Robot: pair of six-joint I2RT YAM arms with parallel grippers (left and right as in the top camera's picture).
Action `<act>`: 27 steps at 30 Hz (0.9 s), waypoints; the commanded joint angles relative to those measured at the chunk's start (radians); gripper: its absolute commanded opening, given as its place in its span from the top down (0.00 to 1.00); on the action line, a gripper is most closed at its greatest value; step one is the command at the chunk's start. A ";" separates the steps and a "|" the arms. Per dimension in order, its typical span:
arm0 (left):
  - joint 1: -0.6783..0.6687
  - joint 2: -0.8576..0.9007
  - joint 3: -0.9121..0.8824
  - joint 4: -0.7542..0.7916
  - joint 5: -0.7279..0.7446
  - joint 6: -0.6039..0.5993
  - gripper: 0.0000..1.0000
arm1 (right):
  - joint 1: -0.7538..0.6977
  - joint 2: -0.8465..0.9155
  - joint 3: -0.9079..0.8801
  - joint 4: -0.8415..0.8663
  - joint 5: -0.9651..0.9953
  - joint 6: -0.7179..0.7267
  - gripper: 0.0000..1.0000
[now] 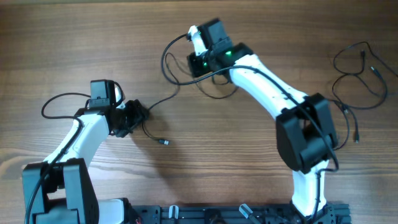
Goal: Untangle cables
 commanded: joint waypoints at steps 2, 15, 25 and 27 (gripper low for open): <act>0.005 -0.014 -0.003 -0.016 -0.017 0.015 0.31 | 0.055 0.078 0.008 0.045 -0.056 -0.017 0.74; 0.005 -0.014 -0.003 -0.019 -0.017 0.015 0.31 | 0.065 0.064 0.009 0.086 0.095 -0.114 0.44; 0.005 -0.014 -0.003 -0.019 -0.016 0.014 0.31 | 0.047 0.072 0.009 -0.007 0.277 0.063 0.42; 0.005 -0.014 -0.003 -0.019 -0.016 0.015 0.31 | 0.047 0.103 0.009 0.015 0.274 0.062 0.42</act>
